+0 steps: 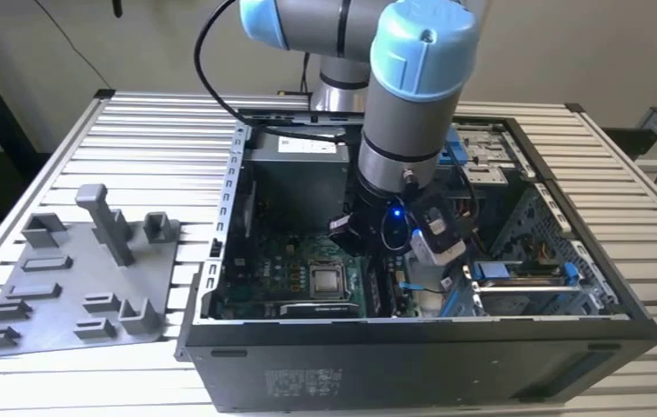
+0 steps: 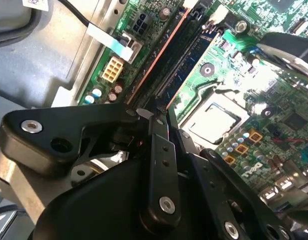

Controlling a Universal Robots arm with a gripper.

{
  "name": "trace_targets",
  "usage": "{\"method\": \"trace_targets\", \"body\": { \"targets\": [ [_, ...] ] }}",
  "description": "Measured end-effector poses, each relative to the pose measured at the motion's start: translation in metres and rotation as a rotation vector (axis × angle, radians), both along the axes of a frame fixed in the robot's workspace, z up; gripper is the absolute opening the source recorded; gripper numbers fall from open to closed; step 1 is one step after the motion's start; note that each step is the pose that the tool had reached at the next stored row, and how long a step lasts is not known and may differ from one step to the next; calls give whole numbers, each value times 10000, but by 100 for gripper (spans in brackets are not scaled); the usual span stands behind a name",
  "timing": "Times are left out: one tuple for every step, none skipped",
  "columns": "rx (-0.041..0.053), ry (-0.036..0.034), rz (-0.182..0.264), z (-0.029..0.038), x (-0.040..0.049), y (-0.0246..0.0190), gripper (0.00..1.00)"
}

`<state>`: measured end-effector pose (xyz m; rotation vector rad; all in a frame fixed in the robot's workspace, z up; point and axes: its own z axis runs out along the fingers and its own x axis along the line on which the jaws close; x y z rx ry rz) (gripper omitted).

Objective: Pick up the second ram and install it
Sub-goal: 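Insert the second ram into the second slot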

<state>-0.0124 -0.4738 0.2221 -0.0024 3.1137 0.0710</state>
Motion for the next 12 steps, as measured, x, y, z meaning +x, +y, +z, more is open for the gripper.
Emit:
{"method": "trace_targets", "body": {
  "targets": [
    [-1, 0, -6, 19, 0, 0, 14],
    [-1, 1, -17, 29, 0, 0, 14],
    [0, 0, -41, 29, 0, 0, 14],
    [-3, -1, -85, 29, 0, 0, 14],
    [-7, -1, -147, 29, 1, 0, 14],
    [-18, -1, -232, 29, 1, 0, 14],
    [-67, -1, -304, 29, 0, 0, 14],
    [-145, -1, -353, 30, 0, 0, 14],
    [-253, -3, -379, 29, 1, 0, 14],
    [-381, -4, -384, 28, 2, 0, 14],
    [-440, -6, -385, 24, 2, 2, 14],
    [-447, -5, -384, 25, 2, 1, 14]
  ]
}}
